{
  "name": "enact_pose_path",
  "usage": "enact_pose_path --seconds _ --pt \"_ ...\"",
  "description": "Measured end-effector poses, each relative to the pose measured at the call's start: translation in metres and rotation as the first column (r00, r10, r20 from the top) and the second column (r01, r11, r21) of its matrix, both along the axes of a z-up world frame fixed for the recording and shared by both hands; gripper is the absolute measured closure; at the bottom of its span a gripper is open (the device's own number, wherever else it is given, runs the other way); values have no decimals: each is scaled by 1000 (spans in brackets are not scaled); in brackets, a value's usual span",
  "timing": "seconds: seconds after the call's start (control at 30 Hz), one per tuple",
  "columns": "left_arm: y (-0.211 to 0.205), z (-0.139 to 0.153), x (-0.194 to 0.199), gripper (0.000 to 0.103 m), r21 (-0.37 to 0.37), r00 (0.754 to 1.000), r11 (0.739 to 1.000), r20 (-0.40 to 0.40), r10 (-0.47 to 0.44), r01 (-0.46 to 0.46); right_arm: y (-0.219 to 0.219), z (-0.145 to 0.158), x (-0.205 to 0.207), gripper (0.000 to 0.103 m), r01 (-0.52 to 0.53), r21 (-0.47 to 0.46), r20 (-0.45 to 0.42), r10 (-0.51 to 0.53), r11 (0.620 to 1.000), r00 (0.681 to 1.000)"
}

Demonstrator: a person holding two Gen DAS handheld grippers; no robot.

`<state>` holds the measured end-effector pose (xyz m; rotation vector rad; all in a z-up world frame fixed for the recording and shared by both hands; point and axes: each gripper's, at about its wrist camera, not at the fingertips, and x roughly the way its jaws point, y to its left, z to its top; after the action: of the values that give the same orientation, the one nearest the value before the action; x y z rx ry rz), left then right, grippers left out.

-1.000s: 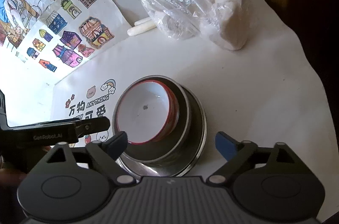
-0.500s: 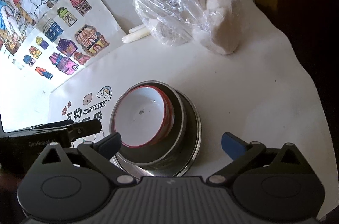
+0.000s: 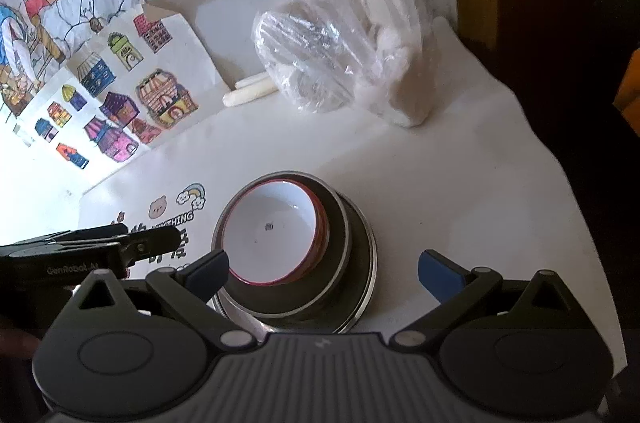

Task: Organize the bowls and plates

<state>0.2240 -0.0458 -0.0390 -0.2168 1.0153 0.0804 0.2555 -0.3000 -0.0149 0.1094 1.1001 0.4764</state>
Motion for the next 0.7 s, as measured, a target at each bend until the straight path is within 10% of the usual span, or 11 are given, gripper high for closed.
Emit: enact_pose_path --seconds 0.7 --pt "9 43 -55 1 85 976 991 185 -116 102 10 43 -96 0 203 -4 255 -195 979 947"
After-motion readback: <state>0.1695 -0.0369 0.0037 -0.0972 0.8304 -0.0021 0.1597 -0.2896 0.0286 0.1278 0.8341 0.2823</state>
